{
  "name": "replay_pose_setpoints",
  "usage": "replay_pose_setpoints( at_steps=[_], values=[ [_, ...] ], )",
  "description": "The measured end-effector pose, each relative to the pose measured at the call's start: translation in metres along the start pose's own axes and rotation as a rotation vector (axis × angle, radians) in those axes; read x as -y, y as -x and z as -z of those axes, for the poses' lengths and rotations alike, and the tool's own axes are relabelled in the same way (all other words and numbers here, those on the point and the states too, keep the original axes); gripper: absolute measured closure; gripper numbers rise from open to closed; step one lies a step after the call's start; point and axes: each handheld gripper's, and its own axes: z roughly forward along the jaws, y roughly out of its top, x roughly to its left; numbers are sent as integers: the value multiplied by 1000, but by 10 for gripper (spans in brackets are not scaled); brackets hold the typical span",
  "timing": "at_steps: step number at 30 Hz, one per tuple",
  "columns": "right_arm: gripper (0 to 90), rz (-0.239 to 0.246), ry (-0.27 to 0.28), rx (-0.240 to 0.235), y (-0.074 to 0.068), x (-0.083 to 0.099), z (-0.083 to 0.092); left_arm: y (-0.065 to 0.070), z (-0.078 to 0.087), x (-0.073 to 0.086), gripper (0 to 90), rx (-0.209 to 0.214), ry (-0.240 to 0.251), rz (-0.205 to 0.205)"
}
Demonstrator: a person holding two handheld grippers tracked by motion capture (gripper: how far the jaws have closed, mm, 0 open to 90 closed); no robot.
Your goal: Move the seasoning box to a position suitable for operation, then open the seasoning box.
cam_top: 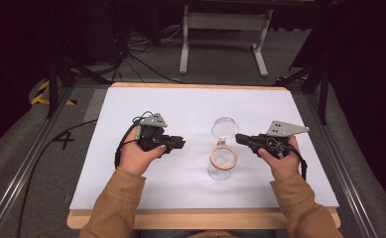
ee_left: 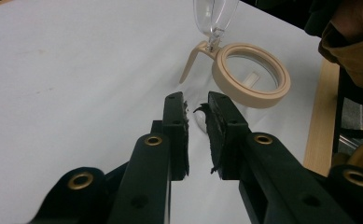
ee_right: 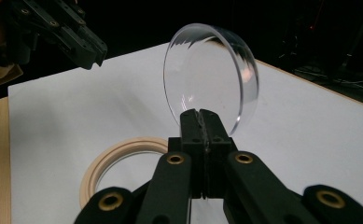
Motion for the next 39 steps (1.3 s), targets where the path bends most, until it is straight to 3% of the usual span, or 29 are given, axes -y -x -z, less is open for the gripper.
replay_pose_setpoints(
  at_steps=[8, 13, 19, 23, 26, 28, 29, 30, 34, 39],
  values=[
    [900, -15, 9, 39, 10, -3, 27, -3, 7, 4, 750, -11, -4, 0],
    [900, -35, -6, 93, 21, 0, 43, -7, 14, 9, 726, -30, -13, 18],
    [900, -81, -39, 173, 38, 7, 62, -18, 24, 16, 690, -96, -17, 50],
    [900, -110, -49, 205, 47, 13, 72, -23, 25, 19, 674, -115, -23, 65],
    [898, -140, -97, 252, 58, 22, 82, -31, 25, 23, 652, -157, -38, 63],
    [897, -147, -110, 261, 60, 24, 83, -33, 24, 25, 652, -161, -35, 77],
    [887, -154, -154, 302, 67, 31, 86, -38, 24, 28, 652, -162, -38, 91],
    [883, -168, -169, 311, 69, 34, 87, -40, 24, 28, 653, -164, -47, 87],
    [883, -204, -188, 329, 77, 43, 90, -46, 23, 32, 652, -198, -59, 90],
    [872, -231, -233, 346, 85, 54, 89, -55, 17, 39, 646, -198, -74, 123]
  ],
)
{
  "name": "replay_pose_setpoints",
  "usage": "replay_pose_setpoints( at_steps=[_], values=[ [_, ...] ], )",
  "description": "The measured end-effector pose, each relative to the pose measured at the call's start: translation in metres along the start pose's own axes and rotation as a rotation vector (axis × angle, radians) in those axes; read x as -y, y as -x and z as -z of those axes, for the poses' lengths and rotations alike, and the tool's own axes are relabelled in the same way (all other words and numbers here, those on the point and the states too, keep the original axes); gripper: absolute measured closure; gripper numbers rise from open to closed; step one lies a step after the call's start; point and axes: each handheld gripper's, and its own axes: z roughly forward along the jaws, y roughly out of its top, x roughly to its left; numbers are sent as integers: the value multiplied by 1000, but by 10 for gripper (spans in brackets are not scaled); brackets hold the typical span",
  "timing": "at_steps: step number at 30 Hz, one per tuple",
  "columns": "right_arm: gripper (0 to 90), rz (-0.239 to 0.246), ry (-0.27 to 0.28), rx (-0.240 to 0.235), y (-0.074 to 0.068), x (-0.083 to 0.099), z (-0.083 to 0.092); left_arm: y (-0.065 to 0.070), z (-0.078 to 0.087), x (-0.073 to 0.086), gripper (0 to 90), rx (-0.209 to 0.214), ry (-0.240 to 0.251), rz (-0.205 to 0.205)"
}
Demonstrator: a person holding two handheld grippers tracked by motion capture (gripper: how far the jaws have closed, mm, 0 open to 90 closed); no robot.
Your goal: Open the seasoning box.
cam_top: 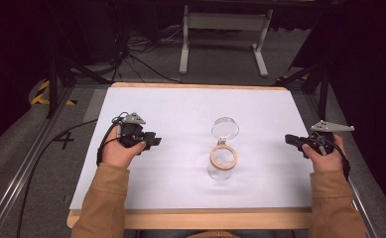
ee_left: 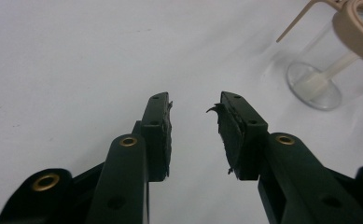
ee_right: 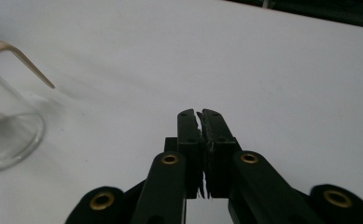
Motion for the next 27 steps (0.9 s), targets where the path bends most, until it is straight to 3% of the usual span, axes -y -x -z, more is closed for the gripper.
replay_pose_setpoints(
  at_steps=[7, 16, 19, 23, 27],
  values=[
    [867, -24, -95, 21, 9, 14, -18, -9, -8, 7, 639, -12, -34, 12],
    [864, -30, -151, 27, 13, 25, -32, -13, -15, 11, 627, -7, -70, 16],
    [864, -29, -173, 22, 11, 28, -36, -12, -16, 11, 626, 13, -78, 25],
    [860, -9, -188, 21, 8, 29, -41, -10, -15, 8, 628, 33, -60, 18],
    [799, -13, -159, -5, 4, 25, -38, -5, -13, 5, 622, 58, -27, 28]
  ],
)
